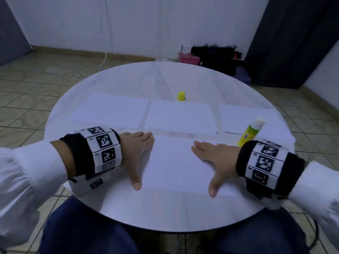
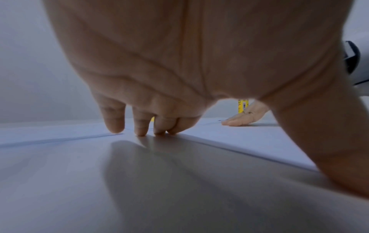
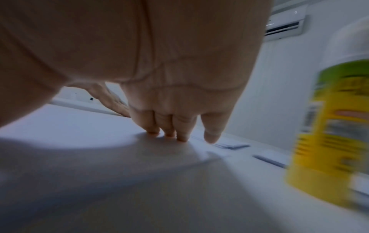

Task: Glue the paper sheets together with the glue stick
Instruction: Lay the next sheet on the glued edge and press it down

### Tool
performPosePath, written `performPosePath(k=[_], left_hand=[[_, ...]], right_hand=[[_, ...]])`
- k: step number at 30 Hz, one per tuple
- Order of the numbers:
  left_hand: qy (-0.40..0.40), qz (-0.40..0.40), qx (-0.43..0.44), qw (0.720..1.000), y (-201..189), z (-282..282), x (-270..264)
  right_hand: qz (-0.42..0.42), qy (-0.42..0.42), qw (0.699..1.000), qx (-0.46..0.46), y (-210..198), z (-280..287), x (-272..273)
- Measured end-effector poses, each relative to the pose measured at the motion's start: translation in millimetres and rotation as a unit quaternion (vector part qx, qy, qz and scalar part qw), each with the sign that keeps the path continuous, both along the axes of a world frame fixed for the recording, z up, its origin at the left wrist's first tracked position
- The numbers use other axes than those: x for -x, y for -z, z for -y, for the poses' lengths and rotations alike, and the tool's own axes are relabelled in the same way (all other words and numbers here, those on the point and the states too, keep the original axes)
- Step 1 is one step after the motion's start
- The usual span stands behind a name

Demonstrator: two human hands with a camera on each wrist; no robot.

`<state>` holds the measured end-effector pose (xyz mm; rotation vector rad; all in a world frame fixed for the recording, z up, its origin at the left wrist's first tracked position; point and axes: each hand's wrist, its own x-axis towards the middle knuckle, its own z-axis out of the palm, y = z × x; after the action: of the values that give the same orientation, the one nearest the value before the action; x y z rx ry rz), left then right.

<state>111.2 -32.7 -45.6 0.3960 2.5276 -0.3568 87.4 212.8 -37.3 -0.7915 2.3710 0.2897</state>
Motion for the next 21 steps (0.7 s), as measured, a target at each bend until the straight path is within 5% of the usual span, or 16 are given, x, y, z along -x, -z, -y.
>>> performPosePath(k=[11, 21], left_hand=[[-0.024, 0.013, -0.026, 0.999, -0.5, -0.2, 3.0], [-0.146, -0.004, -0.195, 0.97, -5.0, -6.8, 3.6]], right_hand=[[-0.008, 0.07, 0.997, -0.043, -4.4, -36.1, -1.3], [-0.021, 0.073, 0.995, -0.061, -3.5, -30.0, 0.5]])
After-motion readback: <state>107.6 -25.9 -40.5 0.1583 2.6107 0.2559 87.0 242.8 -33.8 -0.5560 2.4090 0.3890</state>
